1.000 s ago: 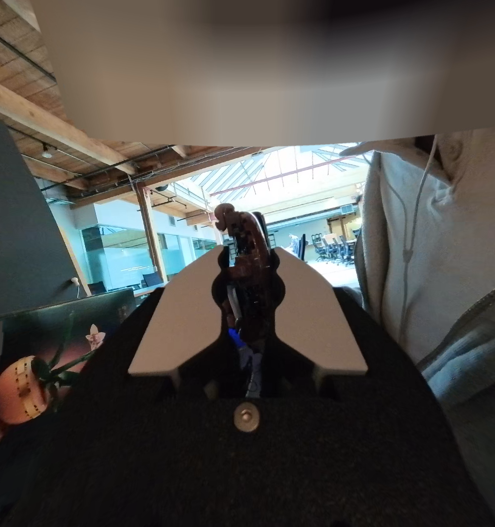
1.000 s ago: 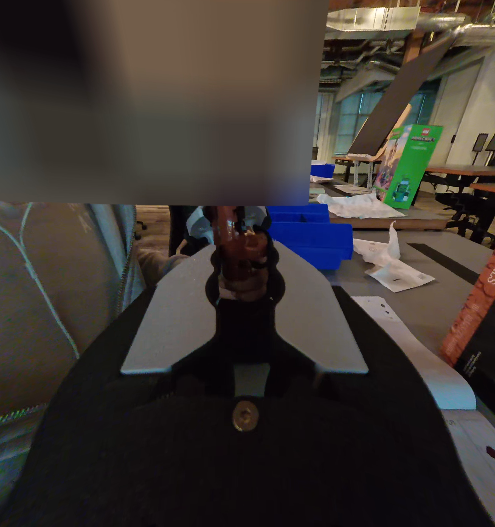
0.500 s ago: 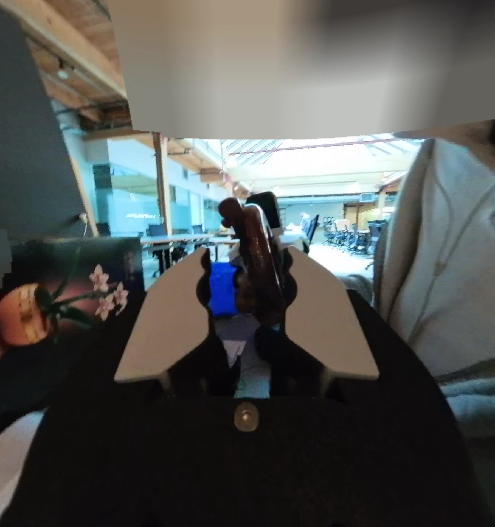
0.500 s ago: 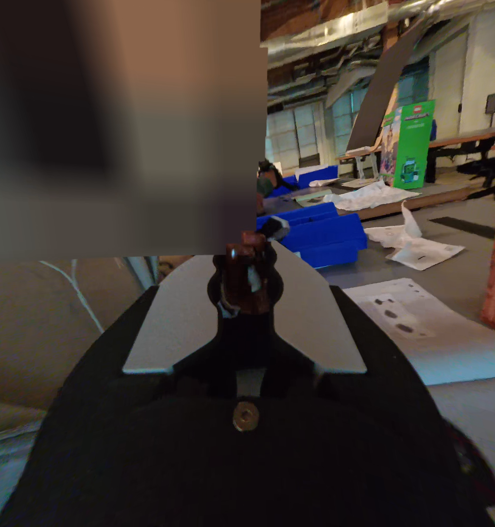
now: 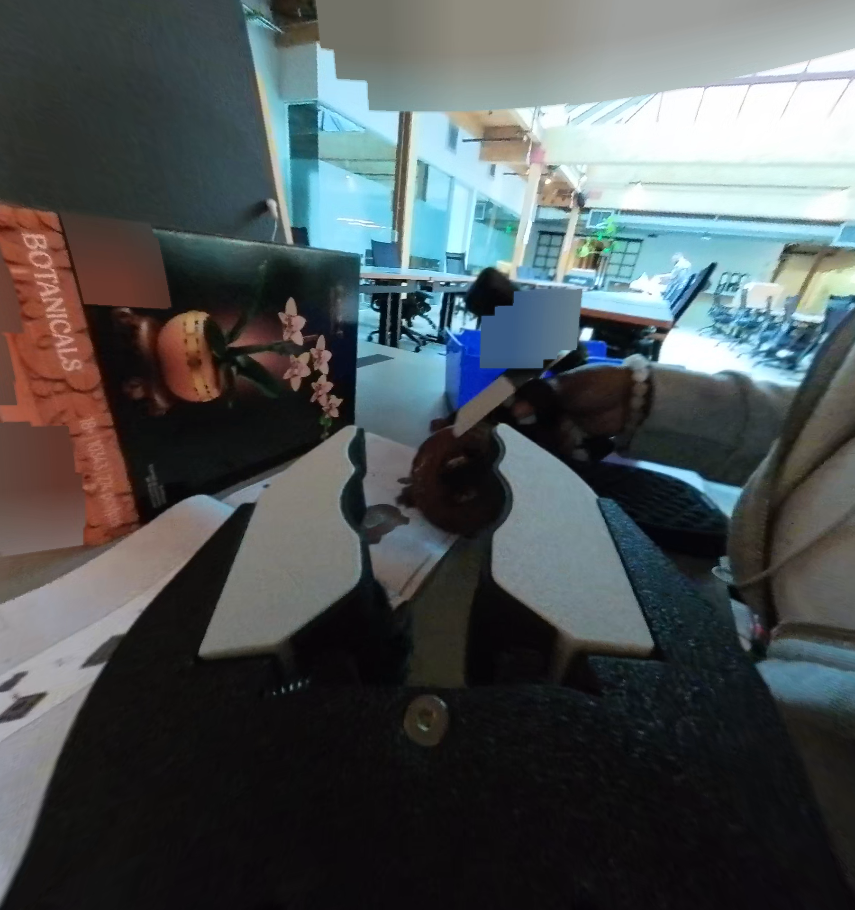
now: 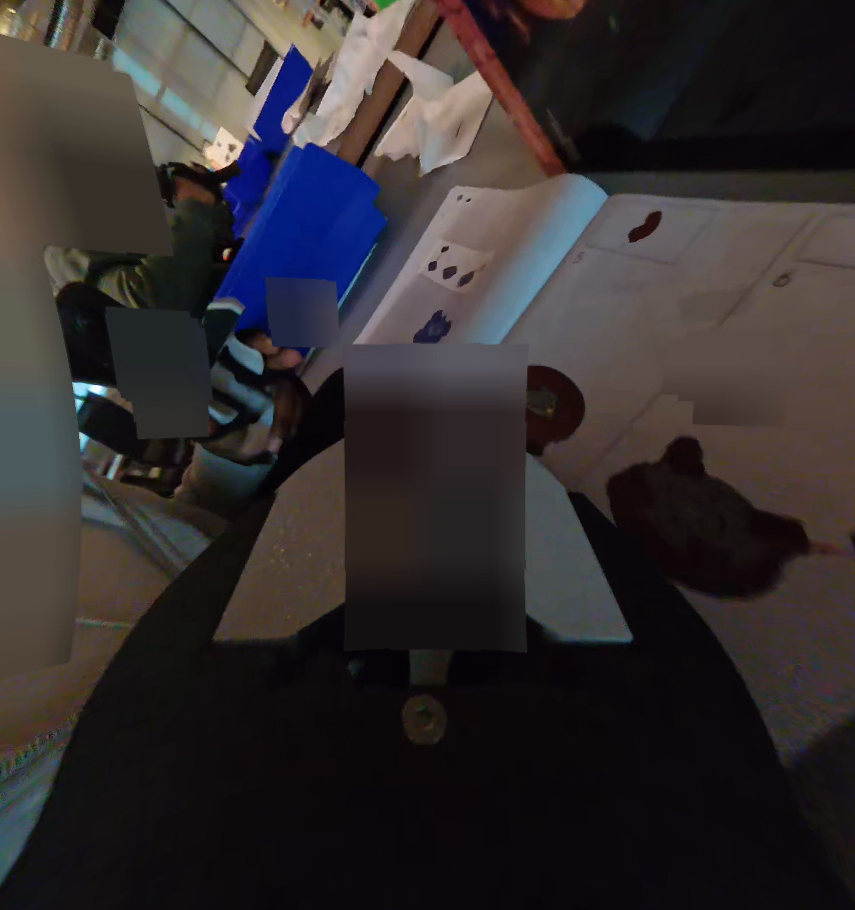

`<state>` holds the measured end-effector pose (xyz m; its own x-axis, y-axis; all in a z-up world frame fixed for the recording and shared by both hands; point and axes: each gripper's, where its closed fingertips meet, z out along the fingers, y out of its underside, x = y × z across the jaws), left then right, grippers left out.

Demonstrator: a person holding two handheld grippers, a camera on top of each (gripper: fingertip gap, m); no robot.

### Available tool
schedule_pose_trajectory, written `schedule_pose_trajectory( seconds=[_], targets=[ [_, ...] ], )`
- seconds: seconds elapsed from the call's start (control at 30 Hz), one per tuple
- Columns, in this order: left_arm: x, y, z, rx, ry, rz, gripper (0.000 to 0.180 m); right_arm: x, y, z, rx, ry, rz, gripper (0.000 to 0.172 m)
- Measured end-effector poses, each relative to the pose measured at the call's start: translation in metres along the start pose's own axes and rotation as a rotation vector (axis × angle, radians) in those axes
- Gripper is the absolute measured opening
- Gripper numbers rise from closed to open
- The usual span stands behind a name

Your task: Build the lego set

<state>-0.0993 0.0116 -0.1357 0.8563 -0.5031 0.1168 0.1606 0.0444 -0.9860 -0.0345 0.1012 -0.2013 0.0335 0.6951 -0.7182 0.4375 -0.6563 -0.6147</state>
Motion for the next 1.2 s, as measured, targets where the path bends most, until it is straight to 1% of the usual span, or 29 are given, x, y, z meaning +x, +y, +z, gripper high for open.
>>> schedule_pose_trajectory(
  seconds=[0.13,0.23,0.27,0.33,0.37,0.43,0.5,0.57,0.63,0.7,0.73,0.77,0.8,0.83,0.87,0.9,0.93,0.97,1.0,1.03,1.07,1.1,1.13,1.17,1.2],
  targets=[
    [-0.003,-0.004,0.000,0.019,0.024,-0.058,0.047,0.007,-0.016,0.031,-0.054,-0.116,0.079,0.026],
    [0.000,-0.004,-0.001,0.025,0.043,-0.018,0.047,0.012,-0.030,0.043,-0.081,-0.162,0.079,0.026],
    [0.001,-0.003,-0.001,0.019,0.043,0.013,0.049,0.010,-0.033,0.044,-0.099,-0.188,0.071,0.029],
    [0.003,0.002,0.001,-0.005,0.038,0.075,0.053,0.010,-0.038,0.044,-0.126,-0.194,0.064,0.052],
    [0.004,0.004,0.002,-0.019,0.030,0.090,0.055,0.009,-0.041,0.041,-0.124,-0.189,0.048,0.057],
    [0.005,0.006,0.004,-0.034,0.035,0.091,0.057,0.009,-0.054,0.033,-0.056,-0.154,-0.030,0.062],
    [0.004,0.004,0.006,-0.031,0.030,0.081,0.057,0.001,-0.070,0.019,0.039,-0.118,-0.157,0.063],
    [0.001,-0.002,0.006,-0.004,0.020,0.049,0.058,-0.020,-0.089,-0.003,0.174,-0.054,-0.361,0.066],
    [-0.001,-0.005,0.006,0.003,0.017,0.007,0.063,-0.050,-0.110,-0.035,0.364,0.033,-0.613,0.070],
    [0.005,-0.004,0.011,-0.014,0.063,-0.012,0.066,-0.096,-0.122,-0.071,0.602,0.029,-0.835,0.093],
    [0.008,-0.004,0.015,-0.020,0.078,-0.009,0.068,-0.124,-0.123,-0.089,0.712,-0.022,-0.910,0.112],
    [0.010,-0.005,0.019,-0.024,0.086,0.003,0.069,-0.155,-0.119,-0.107,0.809,-0.114,-0.966,0.124],
    [0.012,-0.006,0.022,-0.030,0.086,0.018,0.069,-0.188,-0.111,-0.125,0.895,-0.243,-0.996,0.136],
    [0.014,-0.006,0.026,-0.045,0.080,0.035,0.070,-0.219,-0.101,-0.143,0.966,-0.390,-0.998,0.144],
    [0.014,-0.005,0.028,-0.069,0.069,0.050,0.070,-0.246,-0.086,-0.158,0.982,-0.555,-0.997,0.145],
    [0.015,-0.004,0.031,-0.099,0.059,0.056,0.071,-0.268,-0.069,-0.168,0.945,-0.712,-0.999,0.144],
    [0.017,-0.001,0.033,-0.127,0.055,0.057,0.072,-0.282,-0.051,-0.174,0.866,-0.839,-1.010,0.132],
    [0.019,0.000,0.034,-0.151,0.046,0.059,0.072,-0.289,-0.039,-0.175,0.790,-0.903,-1.020,0.124],
    [0.022,0.000,0.034,-0.162,0.037,0.063,0.072,-0.293,-0.030,-0.174,0.736,-0.926,-1.036,0.124],
    [0.025,-0.002,0.034,-0.157,0.031,0.072,0.071,-0.293,-0.025,-0.171,0.690,-0.925,-1.051,0.127],
    [0.028,-0.004,0.034,-0.141,0.018,0.079,0.071,-0.292,-0.025,-0.172,0.674,-0.921,-1.038,0.134],
    [0.028,-0.009,0.034,-0.109,-0.019,0.068,0.070,-0.292,-0.030,-0.181,0.722,-0.951,-1.002,0.142],
    [0.027,-0.019,0.034,-0.046,-0.049,0.026,0.068,-0.293,-0.042,-0.203,0.846,-1.034,-0.916,0.145],
    [0.028,-0.034,0.033,0.059,-0.045,-0.064,0.064,-0.293,-0.055,-0.234,0.999,-1.168,-0.781,0.145],
    [0.026,-0.053,0.030,0.186,-0.032,-0.201,0.057,-0.289,-0.065,-0.263,1.136,-1.326,-0.629,0.145]
  ],
)
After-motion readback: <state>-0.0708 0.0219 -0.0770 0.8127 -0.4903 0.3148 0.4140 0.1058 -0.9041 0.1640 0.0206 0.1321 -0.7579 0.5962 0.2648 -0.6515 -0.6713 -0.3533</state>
